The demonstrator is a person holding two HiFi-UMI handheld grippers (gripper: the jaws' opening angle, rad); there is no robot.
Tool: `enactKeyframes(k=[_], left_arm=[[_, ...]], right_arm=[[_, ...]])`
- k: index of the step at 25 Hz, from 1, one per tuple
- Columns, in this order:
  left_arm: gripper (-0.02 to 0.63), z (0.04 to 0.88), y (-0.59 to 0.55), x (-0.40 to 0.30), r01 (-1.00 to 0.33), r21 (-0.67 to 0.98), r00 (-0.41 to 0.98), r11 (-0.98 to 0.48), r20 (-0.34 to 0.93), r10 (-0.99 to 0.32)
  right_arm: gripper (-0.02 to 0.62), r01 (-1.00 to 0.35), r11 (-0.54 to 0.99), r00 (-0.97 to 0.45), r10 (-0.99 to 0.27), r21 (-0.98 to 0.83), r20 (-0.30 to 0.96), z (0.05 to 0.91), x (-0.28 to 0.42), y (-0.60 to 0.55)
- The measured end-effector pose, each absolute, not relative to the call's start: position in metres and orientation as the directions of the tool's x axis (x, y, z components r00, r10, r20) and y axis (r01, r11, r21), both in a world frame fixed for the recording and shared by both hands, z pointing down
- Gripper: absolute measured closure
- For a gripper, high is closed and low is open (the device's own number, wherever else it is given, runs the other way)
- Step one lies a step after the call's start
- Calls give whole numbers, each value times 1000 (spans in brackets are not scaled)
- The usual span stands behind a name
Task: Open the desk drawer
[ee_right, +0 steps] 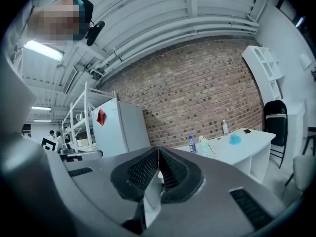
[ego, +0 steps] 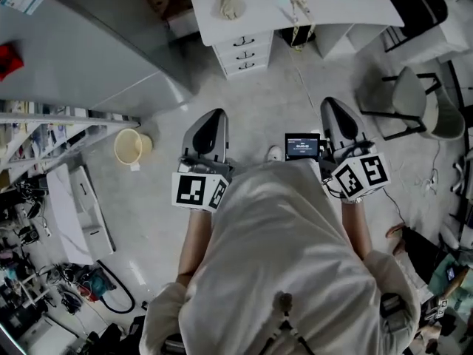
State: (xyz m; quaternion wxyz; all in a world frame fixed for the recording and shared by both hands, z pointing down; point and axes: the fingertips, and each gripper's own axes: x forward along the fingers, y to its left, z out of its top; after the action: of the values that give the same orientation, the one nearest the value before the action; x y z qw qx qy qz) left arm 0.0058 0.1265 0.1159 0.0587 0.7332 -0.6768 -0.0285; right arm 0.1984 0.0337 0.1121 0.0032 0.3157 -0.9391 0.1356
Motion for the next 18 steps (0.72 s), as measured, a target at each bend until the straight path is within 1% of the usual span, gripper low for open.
enactKeyframes(k=[5,8,11,13,18], left_arm=[[598,121,100,17,-993,114,27,-18,77,-997],[598,126,88,8,-994,105,7,5,110,-994],[598,130,73,-11,-994,104,-11,24,117,-993],[598,135,62,-25,-994,110,-10,23,116,-993],[598,141,19,-43,-992,124,40,-26,111,-993]], right_arm=[[569,-565,781,-823,-555,-267,120,122,207,-12],[569,-554,781,-831,-539,-288,138,133,198,-34],[569,-544,804,-839,-518,-243,163,142,184,-53],[569,-550,805,-835,-524,-222,169,142,178,-65],[569,-571,786,-821,-555,-240,136,126,169,-92]])
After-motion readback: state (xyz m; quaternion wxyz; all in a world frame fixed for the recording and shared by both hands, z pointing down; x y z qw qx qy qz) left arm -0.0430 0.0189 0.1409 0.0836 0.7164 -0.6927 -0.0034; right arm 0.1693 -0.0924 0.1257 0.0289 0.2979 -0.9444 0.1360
